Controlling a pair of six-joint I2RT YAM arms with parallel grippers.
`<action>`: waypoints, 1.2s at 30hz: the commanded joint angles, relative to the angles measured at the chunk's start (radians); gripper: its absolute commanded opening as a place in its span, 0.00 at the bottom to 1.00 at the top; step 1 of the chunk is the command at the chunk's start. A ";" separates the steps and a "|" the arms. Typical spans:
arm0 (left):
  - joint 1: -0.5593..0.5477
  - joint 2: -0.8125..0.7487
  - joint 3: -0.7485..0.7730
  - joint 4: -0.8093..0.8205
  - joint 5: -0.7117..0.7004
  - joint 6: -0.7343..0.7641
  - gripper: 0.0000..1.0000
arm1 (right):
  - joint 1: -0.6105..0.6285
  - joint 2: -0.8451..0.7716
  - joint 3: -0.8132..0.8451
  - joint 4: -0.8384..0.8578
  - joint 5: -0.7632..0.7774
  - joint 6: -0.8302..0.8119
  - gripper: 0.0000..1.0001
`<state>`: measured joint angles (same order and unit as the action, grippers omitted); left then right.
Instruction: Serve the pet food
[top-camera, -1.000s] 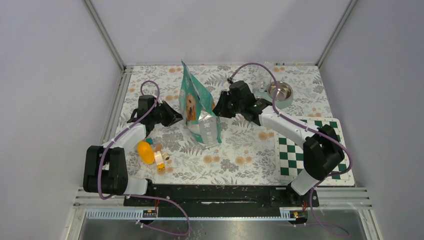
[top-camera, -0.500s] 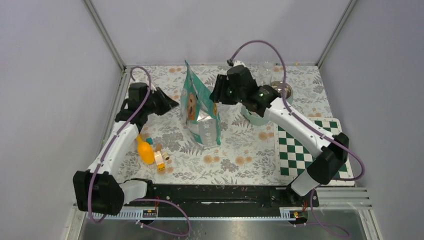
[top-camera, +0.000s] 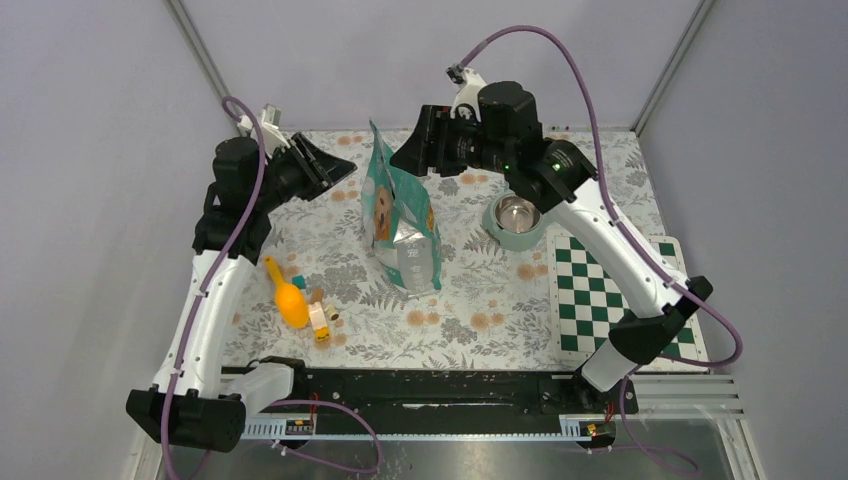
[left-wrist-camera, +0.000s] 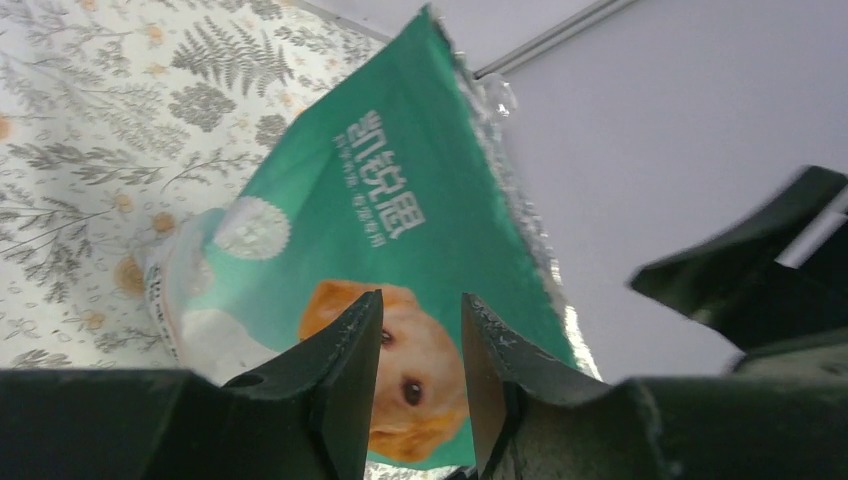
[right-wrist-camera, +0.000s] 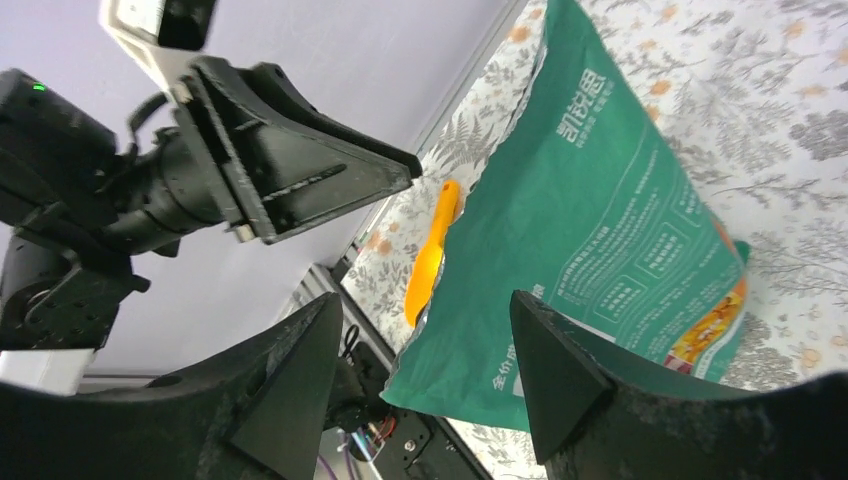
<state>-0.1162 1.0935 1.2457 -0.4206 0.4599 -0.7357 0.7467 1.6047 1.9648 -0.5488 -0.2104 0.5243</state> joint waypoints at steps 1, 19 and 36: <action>0.000 -0.037 0.090 0.020 0.087 -0.043 0.37 | 0.007 0.072 0.054 -0.007 -0.127 0.038 0.67; 0.000 -0.034 0.050 0.061 0.144 -0.083 0.40 | 0.008 0.099 0.076 -0.045 -0.083 0.080 0.42; 0.000 -0.026 0.080 0.076 0.162 -0.109 0.36 | 0.006 0.086 0.043 -0.009 -0.047 0.116 0.25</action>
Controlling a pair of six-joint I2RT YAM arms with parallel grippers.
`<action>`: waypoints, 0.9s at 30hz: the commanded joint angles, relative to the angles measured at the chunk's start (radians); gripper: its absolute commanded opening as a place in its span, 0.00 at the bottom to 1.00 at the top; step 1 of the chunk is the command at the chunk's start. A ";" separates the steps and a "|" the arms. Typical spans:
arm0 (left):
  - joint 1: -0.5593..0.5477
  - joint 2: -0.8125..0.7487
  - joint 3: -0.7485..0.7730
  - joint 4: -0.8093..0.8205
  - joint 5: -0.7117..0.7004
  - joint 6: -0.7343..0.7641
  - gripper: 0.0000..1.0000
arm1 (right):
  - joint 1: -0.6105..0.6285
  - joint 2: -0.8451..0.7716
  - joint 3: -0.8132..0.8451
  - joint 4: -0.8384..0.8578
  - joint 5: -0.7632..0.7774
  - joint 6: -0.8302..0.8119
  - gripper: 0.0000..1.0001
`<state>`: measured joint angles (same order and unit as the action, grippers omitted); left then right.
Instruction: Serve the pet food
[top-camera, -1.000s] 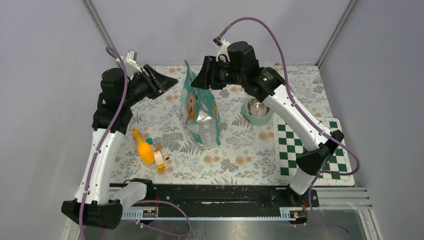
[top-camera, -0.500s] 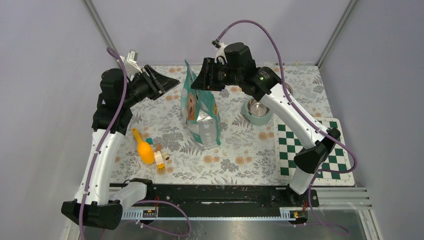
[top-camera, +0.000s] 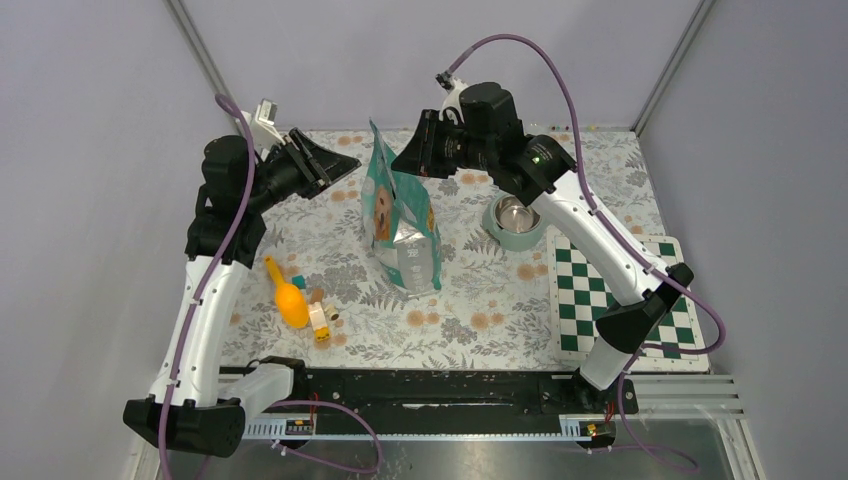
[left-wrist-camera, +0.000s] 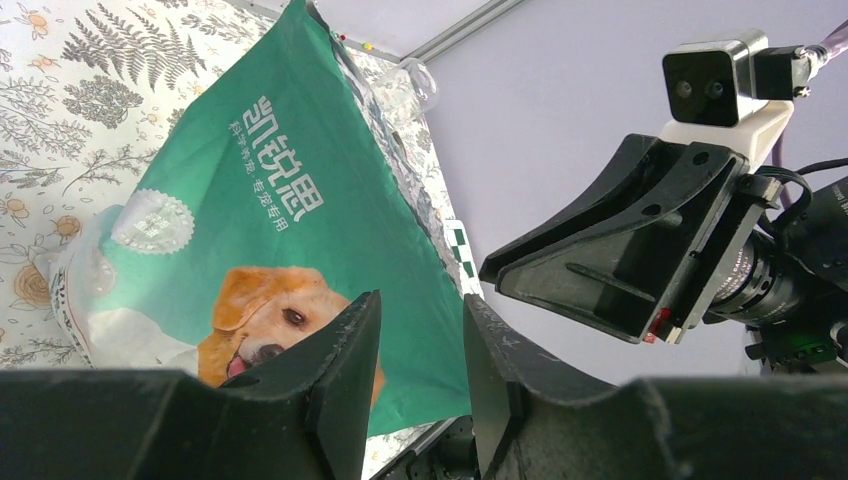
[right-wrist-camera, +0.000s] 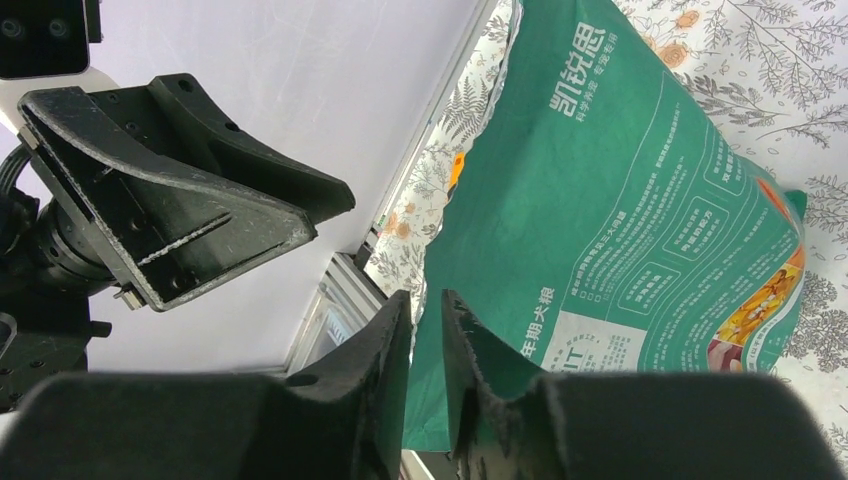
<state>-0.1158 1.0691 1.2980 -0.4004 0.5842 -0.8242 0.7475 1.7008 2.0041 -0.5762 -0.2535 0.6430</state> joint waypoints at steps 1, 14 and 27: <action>-0.001 -0.001 0.028 0.056 0.038 -0.021 0.36 | 0.006 -0.007 0.005 0.014 -0.007 -0.004 0.29; 0.000 0.002 0.024 0.057 0.036 -0.021 0.36 | 0.006 0.020 0.029 -0.011 -0.039 -0.020 0.28; -0.001 0.002 0.009 0.064 0.040 -0.029 0.36 | 0.013 0.025 0.027 -0.022 -0.052 -0.021 0.27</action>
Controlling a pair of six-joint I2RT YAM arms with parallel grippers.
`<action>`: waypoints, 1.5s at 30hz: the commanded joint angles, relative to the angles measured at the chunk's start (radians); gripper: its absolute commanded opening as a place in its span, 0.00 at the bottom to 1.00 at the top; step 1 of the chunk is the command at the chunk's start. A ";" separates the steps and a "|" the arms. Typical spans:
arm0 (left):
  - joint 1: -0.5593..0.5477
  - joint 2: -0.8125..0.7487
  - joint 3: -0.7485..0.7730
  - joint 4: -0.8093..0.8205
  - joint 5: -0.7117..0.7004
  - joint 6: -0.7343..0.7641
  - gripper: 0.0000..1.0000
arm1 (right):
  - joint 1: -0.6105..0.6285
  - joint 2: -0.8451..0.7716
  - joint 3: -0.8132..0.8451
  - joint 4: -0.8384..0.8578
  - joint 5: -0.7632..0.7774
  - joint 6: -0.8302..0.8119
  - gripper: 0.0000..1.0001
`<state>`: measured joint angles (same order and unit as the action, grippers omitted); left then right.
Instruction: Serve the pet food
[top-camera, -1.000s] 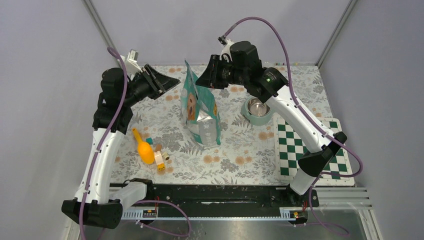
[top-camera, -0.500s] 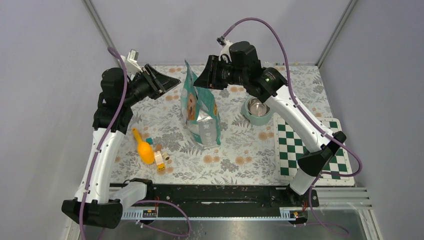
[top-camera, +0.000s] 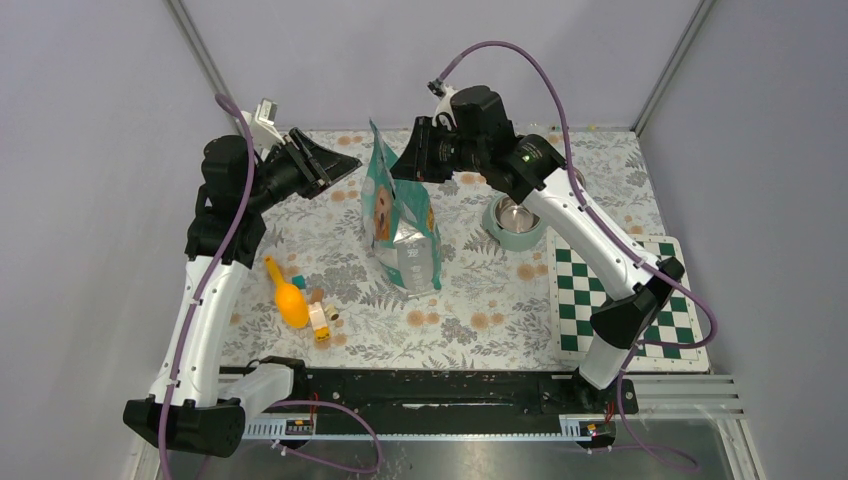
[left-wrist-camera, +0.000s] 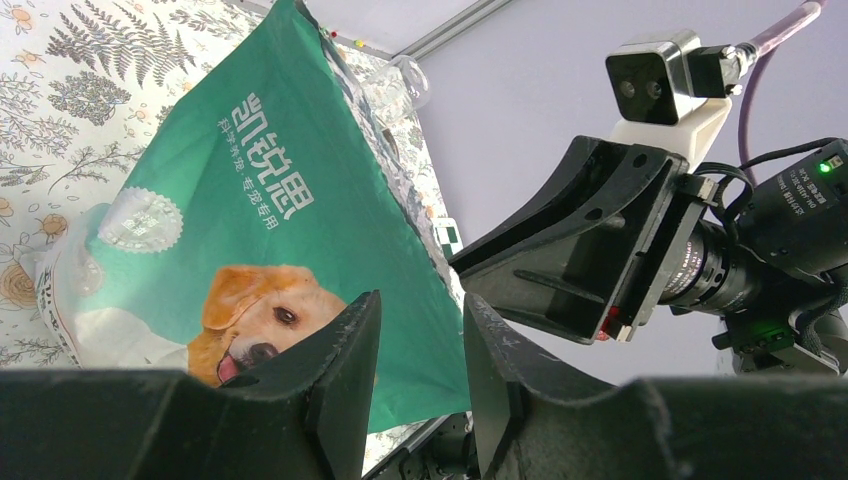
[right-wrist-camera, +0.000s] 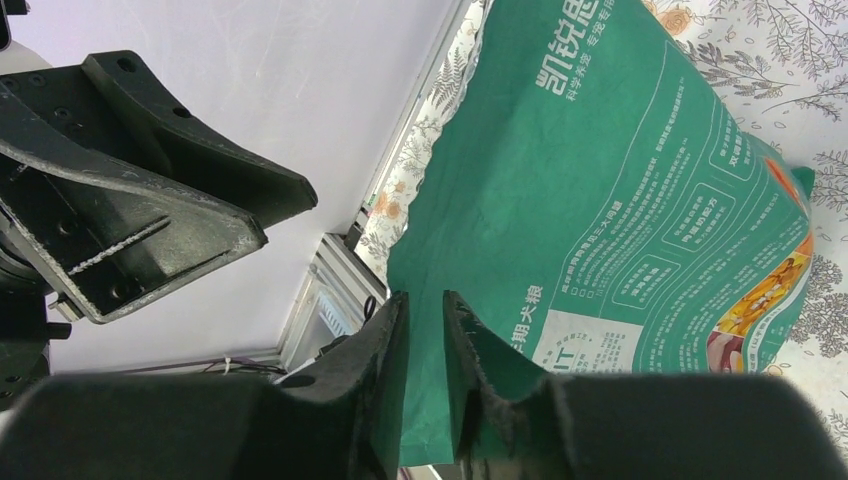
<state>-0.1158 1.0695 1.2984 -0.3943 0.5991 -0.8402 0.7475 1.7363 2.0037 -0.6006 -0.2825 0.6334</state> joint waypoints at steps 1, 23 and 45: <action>-0.001 0.001 0.009 0.058 0.025 -0.014 0.37 | 0.015 -0.011 0.030 0.001 -0.020 -0.011 0.31; -0.001 0.003 0.001 0.063 0.020 -0.016 0.36 | 0.013 -0.078 -0.051 0.094 0.019 0.029 0.35; -0.001 0.018 -0.009 0.069 0.028 -0.010 0.37 | 0.031 -0.036 0.030 -0.010 -0.006 -0.010 0.42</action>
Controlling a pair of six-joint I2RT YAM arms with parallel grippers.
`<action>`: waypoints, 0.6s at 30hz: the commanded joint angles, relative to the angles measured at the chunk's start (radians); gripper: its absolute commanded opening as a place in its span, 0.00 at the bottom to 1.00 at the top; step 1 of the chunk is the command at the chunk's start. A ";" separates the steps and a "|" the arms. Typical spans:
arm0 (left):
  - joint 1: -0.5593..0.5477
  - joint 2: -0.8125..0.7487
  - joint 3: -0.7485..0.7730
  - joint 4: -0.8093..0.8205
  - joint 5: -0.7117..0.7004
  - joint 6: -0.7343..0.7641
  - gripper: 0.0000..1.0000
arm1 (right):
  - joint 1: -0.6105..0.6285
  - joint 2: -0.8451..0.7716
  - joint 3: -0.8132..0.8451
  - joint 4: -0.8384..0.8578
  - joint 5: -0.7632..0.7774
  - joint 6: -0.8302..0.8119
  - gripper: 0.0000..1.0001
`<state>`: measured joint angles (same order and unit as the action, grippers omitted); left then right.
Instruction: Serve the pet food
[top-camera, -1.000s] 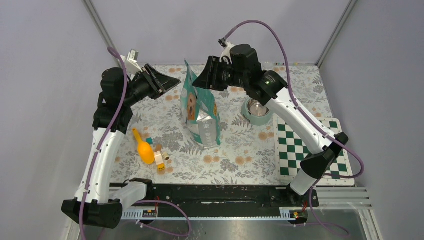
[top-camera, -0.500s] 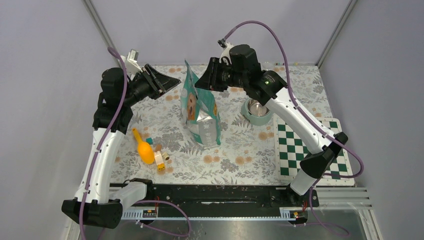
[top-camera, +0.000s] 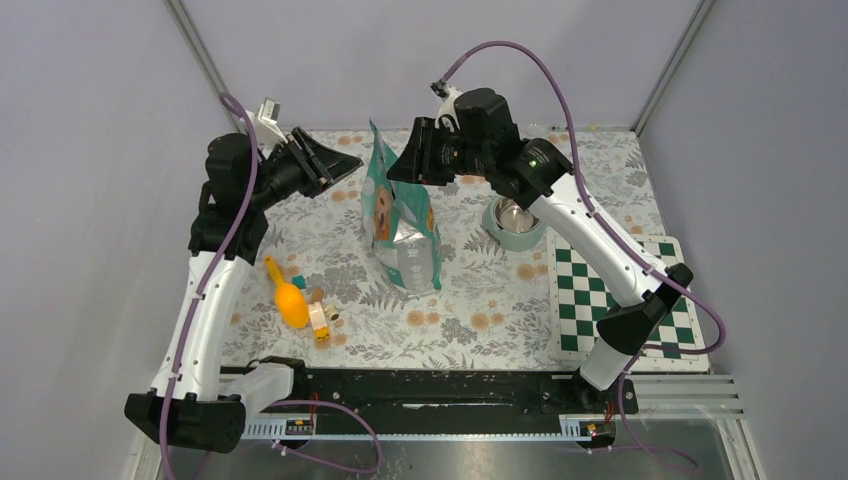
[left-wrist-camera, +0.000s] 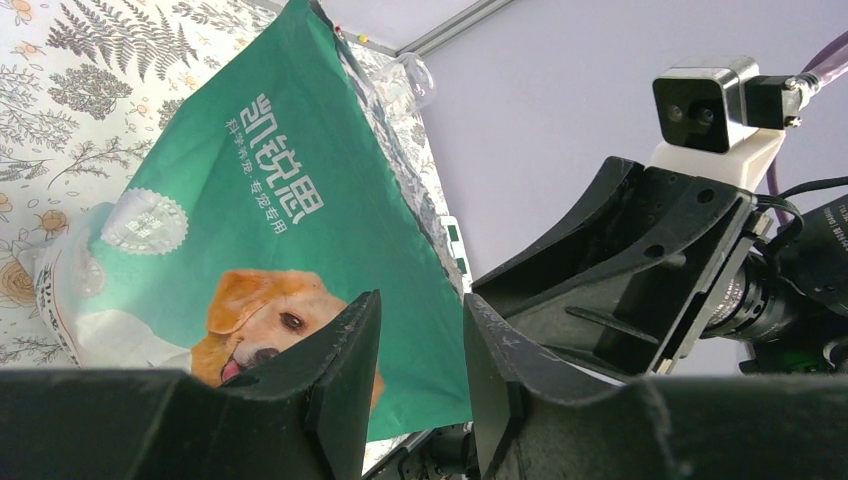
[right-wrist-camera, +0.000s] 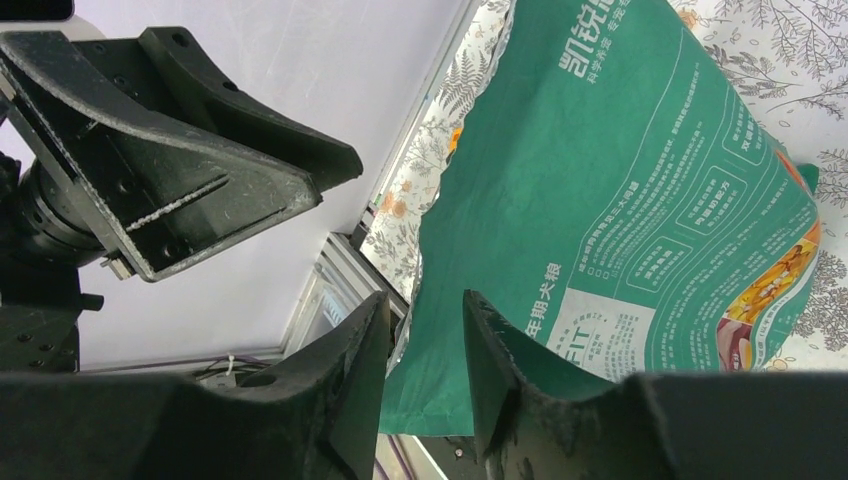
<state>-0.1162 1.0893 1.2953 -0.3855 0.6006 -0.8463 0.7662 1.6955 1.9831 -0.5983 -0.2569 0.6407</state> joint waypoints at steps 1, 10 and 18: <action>-0.001 -0.003 -0.007 0.060 0.028 -0.004 0.36 | 0.013 0.006 0.054 -0.012 -0.038 -0.016 0.44; -0.002 -0.004 -0.012 0.063 0.032 -0.009 0.36 | 0.013 0.019 0.072 -0.041 -0.042 -0.015 0.26; -0.022 -0.002 -0.024 0.069 0.040 -0.015 0.37 | 0.020 0.019 0.072 -0.057 -0.038 -0.023 0.09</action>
<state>-0.1223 1.0897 1.2819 -0.3717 0.6075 -0.8471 0.7719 1.7088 2.0117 -0.6422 -0.2810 0.6334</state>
